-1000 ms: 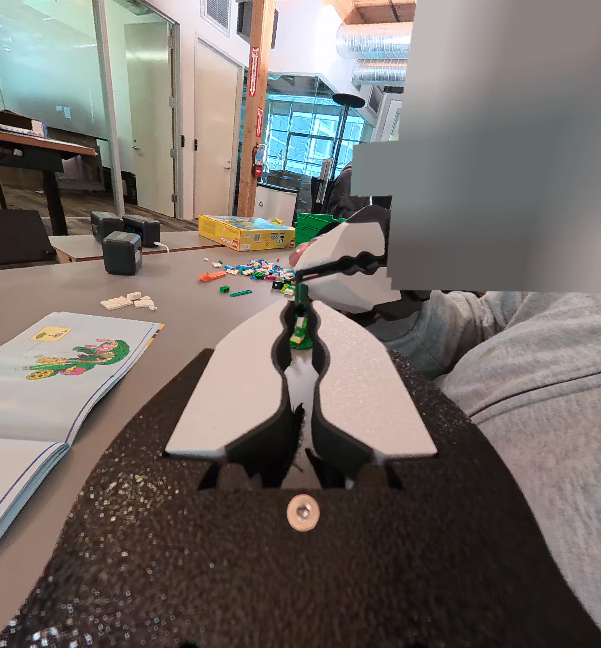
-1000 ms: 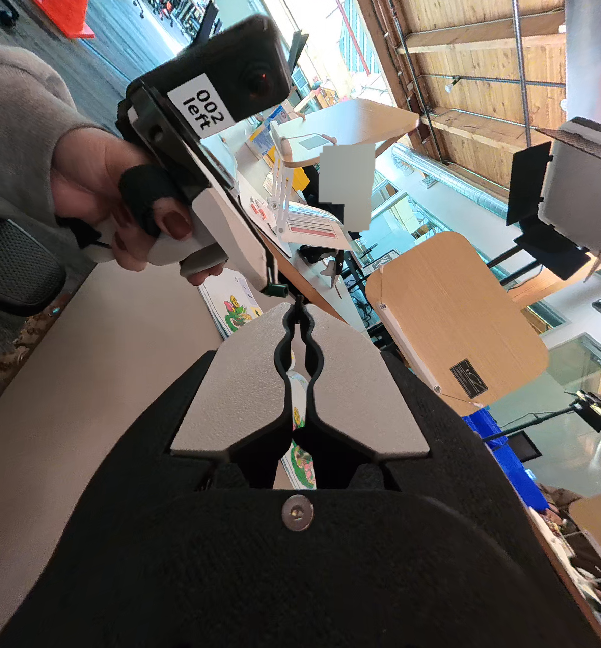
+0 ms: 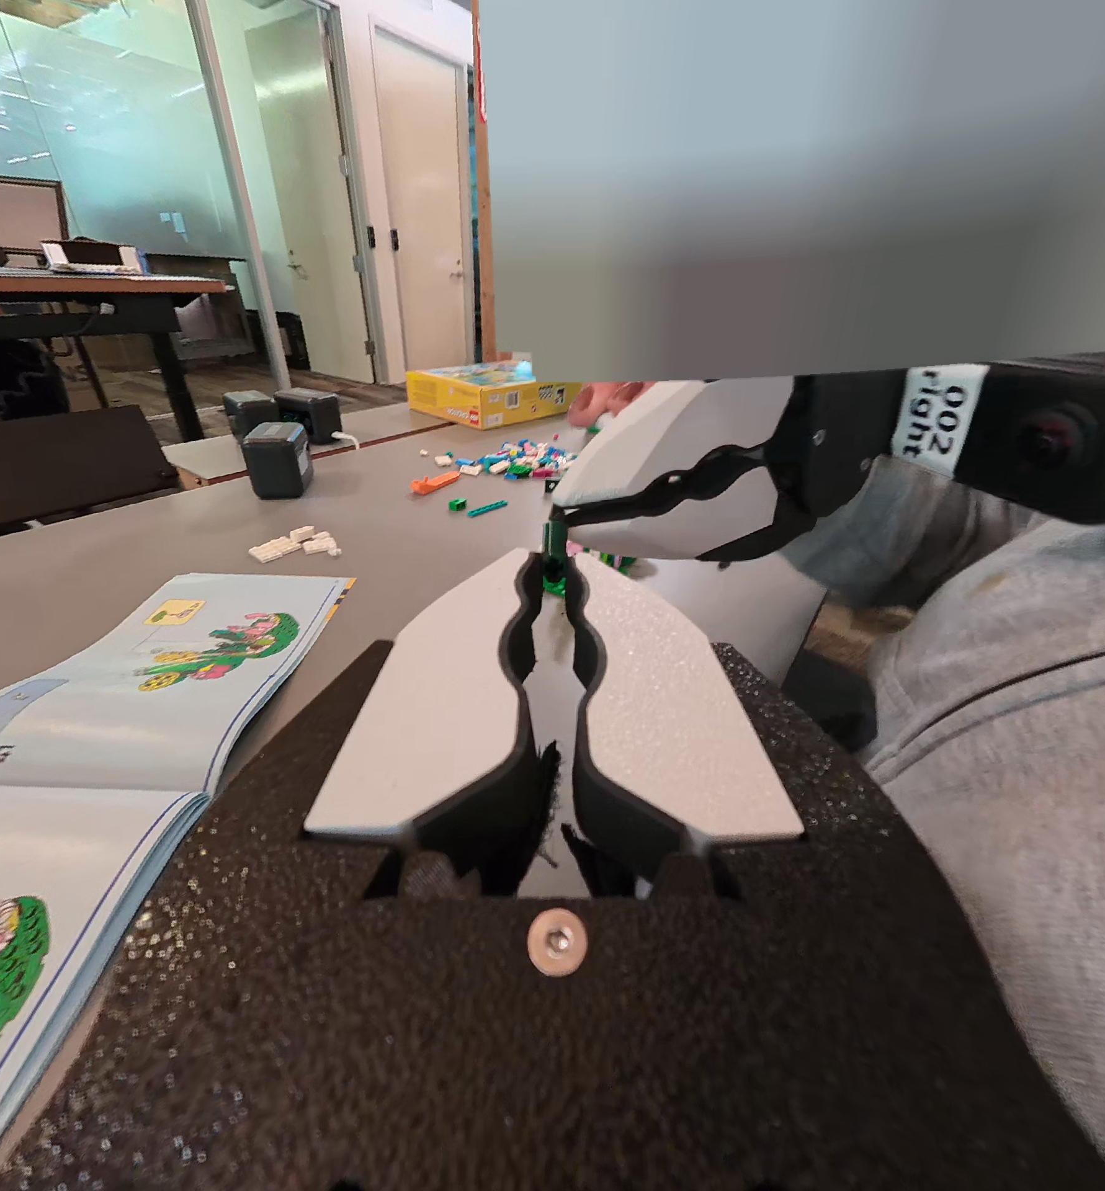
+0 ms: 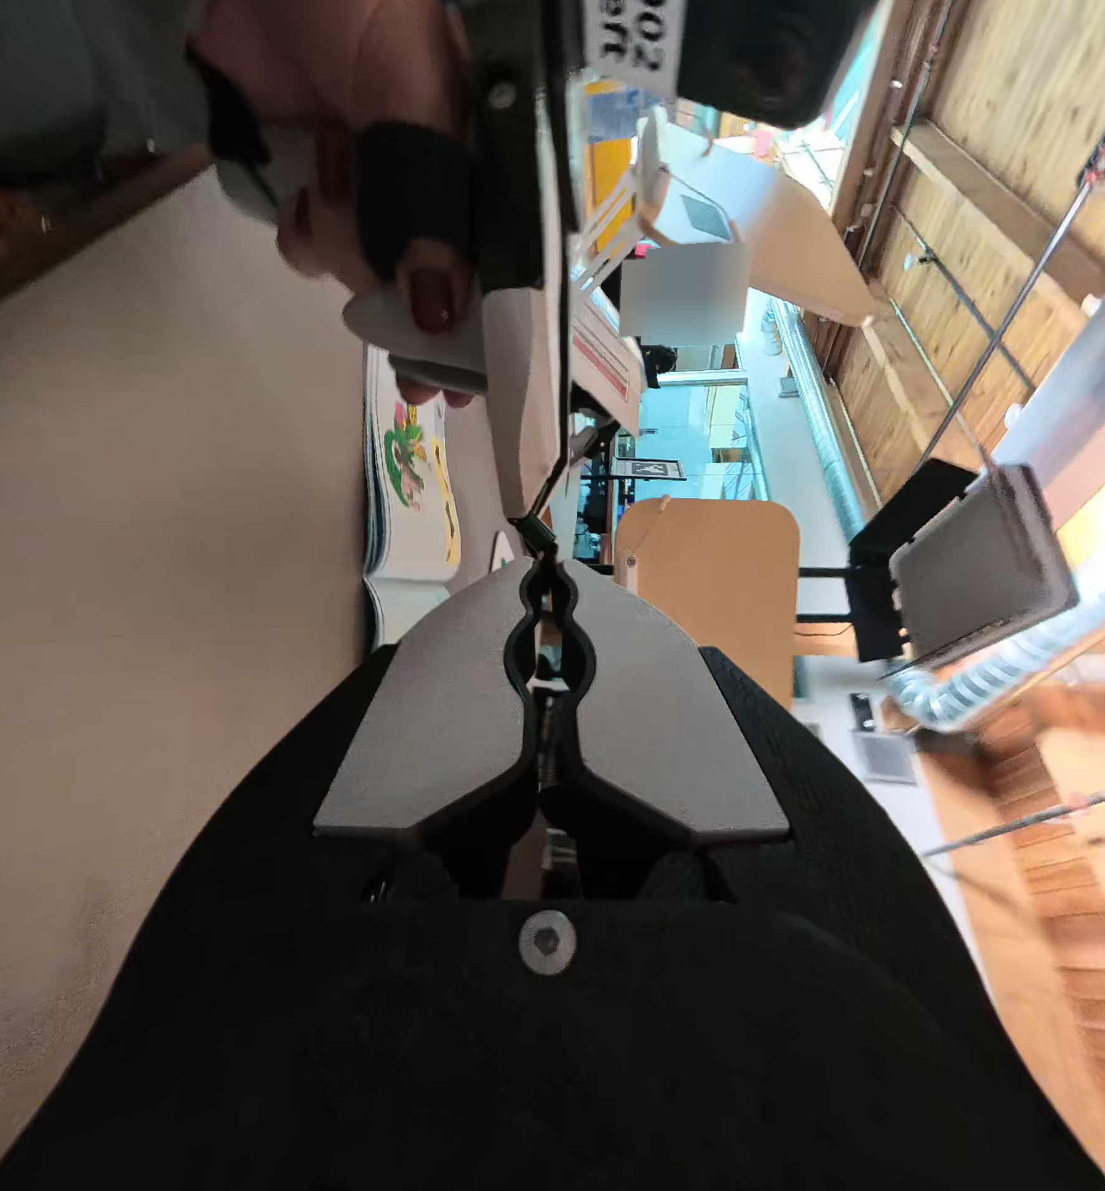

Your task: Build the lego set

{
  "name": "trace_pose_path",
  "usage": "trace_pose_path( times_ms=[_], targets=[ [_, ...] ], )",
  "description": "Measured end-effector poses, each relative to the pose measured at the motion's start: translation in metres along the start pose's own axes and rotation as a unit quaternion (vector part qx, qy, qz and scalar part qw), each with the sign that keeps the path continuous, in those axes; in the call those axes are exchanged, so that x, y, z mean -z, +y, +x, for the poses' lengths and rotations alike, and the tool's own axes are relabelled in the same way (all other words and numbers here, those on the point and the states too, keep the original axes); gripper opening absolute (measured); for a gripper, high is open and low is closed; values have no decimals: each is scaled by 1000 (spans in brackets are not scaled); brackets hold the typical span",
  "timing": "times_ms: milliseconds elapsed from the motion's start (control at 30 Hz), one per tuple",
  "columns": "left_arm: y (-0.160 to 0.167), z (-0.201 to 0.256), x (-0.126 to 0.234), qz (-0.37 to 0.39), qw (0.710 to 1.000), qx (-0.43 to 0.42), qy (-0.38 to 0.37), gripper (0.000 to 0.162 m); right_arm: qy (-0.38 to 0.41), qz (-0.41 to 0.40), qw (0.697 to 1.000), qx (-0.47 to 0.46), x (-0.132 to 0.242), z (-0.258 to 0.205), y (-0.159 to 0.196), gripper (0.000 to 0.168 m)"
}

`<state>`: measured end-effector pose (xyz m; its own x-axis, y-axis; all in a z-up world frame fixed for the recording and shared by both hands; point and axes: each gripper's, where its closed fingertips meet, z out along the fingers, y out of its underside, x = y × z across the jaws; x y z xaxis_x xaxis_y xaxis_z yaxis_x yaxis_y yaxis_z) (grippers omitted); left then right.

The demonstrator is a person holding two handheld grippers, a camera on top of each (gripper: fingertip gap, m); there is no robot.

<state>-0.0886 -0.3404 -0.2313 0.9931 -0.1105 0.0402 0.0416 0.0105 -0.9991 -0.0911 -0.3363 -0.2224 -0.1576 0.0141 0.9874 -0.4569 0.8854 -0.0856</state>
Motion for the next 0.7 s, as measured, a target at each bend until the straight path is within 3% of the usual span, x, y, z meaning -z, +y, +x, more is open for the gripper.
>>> trace_pose_path(
  times_ms=[200,333,500,700],
  targets=[
    [10,-2,-3,-35,998,-44,-24,7,-40,-37,986,158,1,-10,4,0],
    [18,-3,-5,-65,993,-89,-43,7,-73,-50,975,204,1,-18,7,0],
    [41,-4,-6,-131,981,-139,-43,7,-119,-49,976,174,1,-41,9,1],
    [81,-4,-3,-228,965,-129,16,7,-151,-27,987,37,-4,-83,10,0]
  ],
)
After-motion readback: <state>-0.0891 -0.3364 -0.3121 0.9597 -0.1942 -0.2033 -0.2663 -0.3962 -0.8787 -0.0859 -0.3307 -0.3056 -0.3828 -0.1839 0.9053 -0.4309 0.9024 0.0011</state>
